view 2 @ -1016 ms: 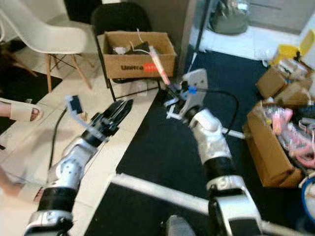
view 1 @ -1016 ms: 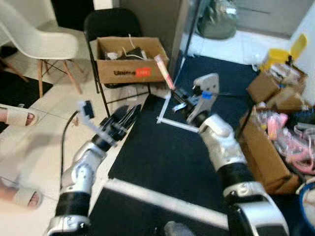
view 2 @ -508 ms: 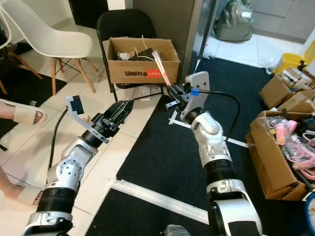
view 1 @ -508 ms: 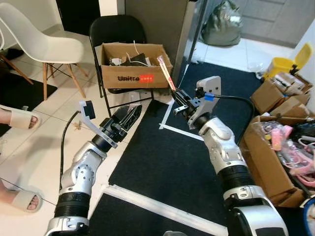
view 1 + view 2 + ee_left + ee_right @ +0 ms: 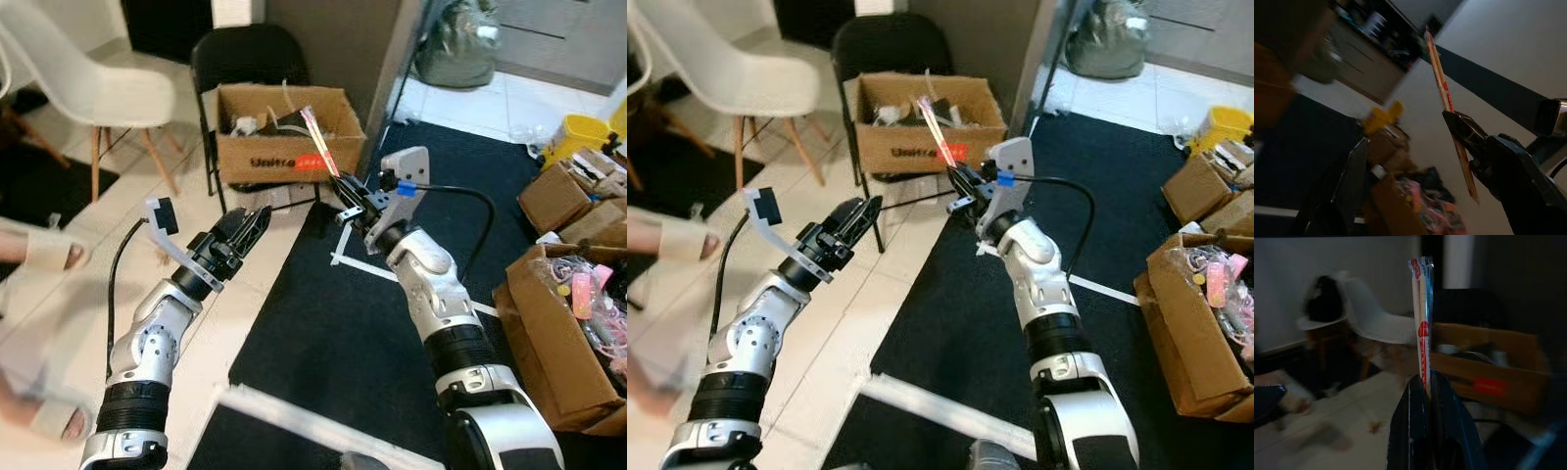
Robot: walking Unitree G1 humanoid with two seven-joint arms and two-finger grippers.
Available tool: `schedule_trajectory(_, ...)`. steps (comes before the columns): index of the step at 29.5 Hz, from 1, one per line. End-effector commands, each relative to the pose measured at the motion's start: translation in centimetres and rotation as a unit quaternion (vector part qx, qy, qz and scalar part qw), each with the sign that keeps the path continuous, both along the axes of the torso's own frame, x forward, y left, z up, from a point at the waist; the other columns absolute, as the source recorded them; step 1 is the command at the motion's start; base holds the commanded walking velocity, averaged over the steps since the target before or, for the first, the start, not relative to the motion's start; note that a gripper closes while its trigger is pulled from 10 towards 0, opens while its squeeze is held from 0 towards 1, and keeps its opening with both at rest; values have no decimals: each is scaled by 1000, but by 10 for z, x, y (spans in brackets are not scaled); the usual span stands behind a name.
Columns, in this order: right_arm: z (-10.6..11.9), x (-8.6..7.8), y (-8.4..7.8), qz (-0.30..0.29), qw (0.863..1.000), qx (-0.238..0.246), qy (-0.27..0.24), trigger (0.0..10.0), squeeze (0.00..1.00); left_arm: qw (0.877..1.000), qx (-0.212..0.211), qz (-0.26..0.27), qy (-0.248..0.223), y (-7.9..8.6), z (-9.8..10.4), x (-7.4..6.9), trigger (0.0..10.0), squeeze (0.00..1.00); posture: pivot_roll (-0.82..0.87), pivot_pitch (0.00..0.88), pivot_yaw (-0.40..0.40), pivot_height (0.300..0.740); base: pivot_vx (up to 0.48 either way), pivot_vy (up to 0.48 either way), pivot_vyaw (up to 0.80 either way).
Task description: Picking trash to rubbish bin
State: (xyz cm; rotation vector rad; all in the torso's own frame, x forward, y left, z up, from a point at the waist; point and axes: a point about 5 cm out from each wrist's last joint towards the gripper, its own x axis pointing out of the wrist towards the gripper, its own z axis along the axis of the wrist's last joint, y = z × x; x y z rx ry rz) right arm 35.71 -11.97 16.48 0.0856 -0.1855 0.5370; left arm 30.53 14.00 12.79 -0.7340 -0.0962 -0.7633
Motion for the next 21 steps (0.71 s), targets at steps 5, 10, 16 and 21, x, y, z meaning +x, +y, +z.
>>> schedule_trajectory(5,-1,1,-1,-5,1000,4,2,10000,0,1000,3,-7,8,-3,-4,-1,10000,0,26,0,-34,740,335,0,-320)
schedule_trajectory(10,-1,0,-2,-6,1000,5,2,10000,0,1000,4,-8,8,-3,-4,-2,10000,0,27,0,-36,740,339,0,0)
schedule_trajectory(16,-1,0,-2,-5,1000,5,2,10000,0,1000,4,-9,7,-4,-4,-1,10000,0,27,0,-38,740,341,0,0)
schedule_trajectory(21,-1,0,-2,-5,1000,6,1,10000,0,1000,4,-9,7,-4,-4,-1,10000,0,27,0,-37,740,345,0,0)
